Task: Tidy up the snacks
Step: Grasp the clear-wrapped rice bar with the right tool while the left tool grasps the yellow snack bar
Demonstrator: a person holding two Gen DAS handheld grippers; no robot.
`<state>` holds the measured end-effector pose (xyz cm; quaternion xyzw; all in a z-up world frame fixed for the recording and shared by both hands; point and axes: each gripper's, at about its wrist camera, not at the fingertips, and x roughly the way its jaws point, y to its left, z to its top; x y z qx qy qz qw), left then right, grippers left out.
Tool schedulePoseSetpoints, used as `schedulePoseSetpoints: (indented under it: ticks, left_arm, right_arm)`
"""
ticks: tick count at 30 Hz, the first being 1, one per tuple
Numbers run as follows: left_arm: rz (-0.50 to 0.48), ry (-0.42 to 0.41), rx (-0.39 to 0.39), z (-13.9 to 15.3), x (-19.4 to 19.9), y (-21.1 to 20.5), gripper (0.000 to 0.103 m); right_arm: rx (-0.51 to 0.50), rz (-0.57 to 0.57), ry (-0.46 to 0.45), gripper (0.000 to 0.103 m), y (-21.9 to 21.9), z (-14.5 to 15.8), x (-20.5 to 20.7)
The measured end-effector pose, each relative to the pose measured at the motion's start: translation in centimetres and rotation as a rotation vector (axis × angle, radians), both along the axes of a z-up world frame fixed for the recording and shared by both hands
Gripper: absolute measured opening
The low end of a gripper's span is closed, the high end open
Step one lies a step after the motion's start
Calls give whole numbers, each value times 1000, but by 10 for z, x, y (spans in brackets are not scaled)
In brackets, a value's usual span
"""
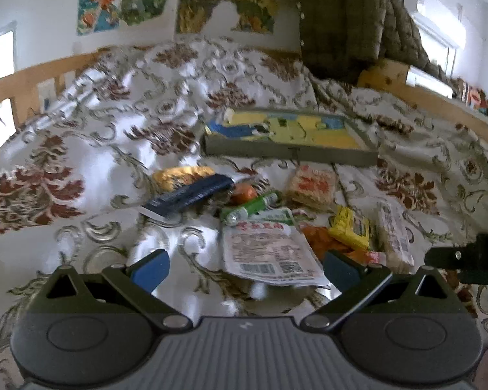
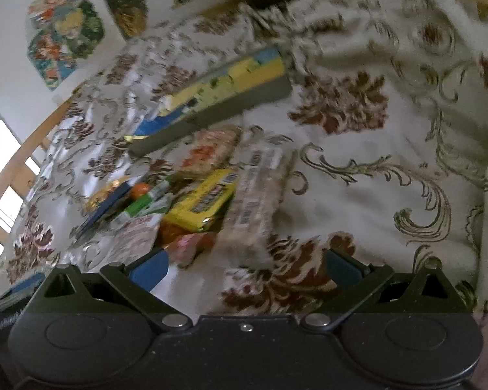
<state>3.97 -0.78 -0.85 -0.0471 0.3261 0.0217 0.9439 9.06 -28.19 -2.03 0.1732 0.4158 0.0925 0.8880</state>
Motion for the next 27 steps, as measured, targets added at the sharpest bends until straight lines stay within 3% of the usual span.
schedulePoseSetpoints:
  ticks: [4,9,16,20,25,27]
  left_arm:
    - [-26,46,-10,-3,26,-9,103]
    - [-59,40,63,-5,59,-25,103]
    - [-207,80,85,-11,98,-44,103]
    - [-314,86,109,-14,112,-52,103]
    - [-393,115,119,-20,125,-58,103]
    - [-416,128,118,-23,130,-62,103]
  right_arm:
    - [54,-1,43,103,-11,-8,28]
    - [-91,79,-77,102,3,-7,60]
    - [-161,199,-69,102,17,-26,83]
    - [-237,253,-118,102,28,-33,79]
    - [-311,270,-99,93,31,-39,80]
    - [-310,254,-85,84,27,-39,79]
